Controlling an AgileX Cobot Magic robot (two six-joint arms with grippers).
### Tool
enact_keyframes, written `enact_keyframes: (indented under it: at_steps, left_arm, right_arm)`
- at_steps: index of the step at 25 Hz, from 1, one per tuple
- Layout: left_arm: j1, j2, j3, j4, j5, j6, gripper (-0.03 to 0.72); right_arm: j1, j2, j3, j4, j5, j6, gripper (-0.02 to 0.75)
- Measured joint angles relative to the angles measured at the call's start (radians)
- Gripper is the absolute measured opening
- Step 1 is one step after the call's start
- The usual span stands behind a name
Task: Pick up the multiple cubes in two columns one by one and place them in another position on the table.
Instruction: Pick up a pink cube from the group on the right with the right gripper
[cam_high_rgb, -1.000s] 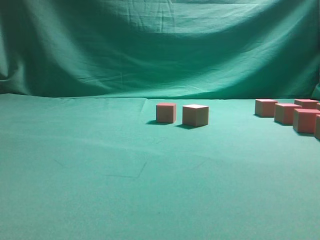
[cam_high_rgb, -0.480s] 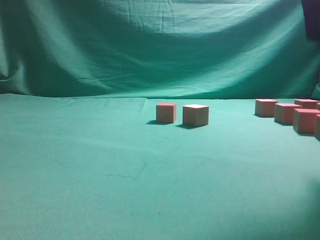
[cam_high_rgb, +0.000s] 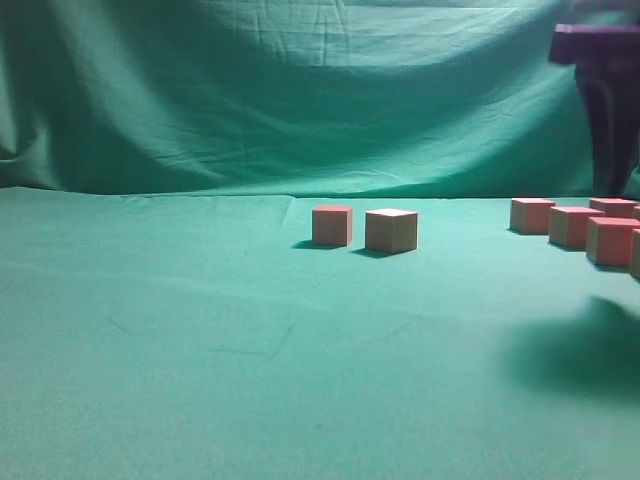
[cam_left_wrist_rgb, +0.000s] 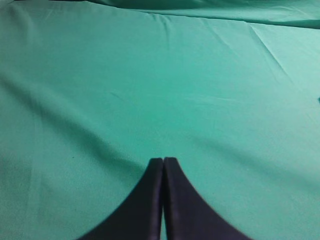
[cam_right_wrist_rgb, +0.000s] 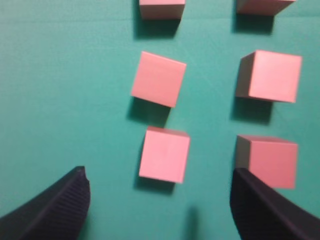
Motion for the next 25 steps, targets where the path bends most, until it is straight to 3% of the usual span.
enact_keyframes:
  at_steps: [10,13,17,18,25]
  left_arm:
    - [0.000,0.000,0.000,0.000,0.000,0.000,0.000]
    - [0.000,0.000,0.000,0.000,0.000,0.000,0.000]
    - [0.000,0.000,0.000,0.000,0.000,0.000,0.000]
    - [0.000,0.000,0.000,0.000,0.000,0.000,0.000]
    - [0.000,0.000,0.000,0.000,0.000,0.000,0.000]
  right_arm:
    - [0.000,0.157,0.000,0.000,-0.094,0.027,0.579]
    - [0.000,0.165,0.000,-0.001,-0.106,0.027,0.514]
    - [0.000,0.165,0.000,-0.022,-0.116,0.037,0.275]
    - [0.000,0.165,0.000,-0.035,-0.117,0.050,0.249]
    - [0.000,0.153,0.000,-0.085,-0.106,0.081,0.255]
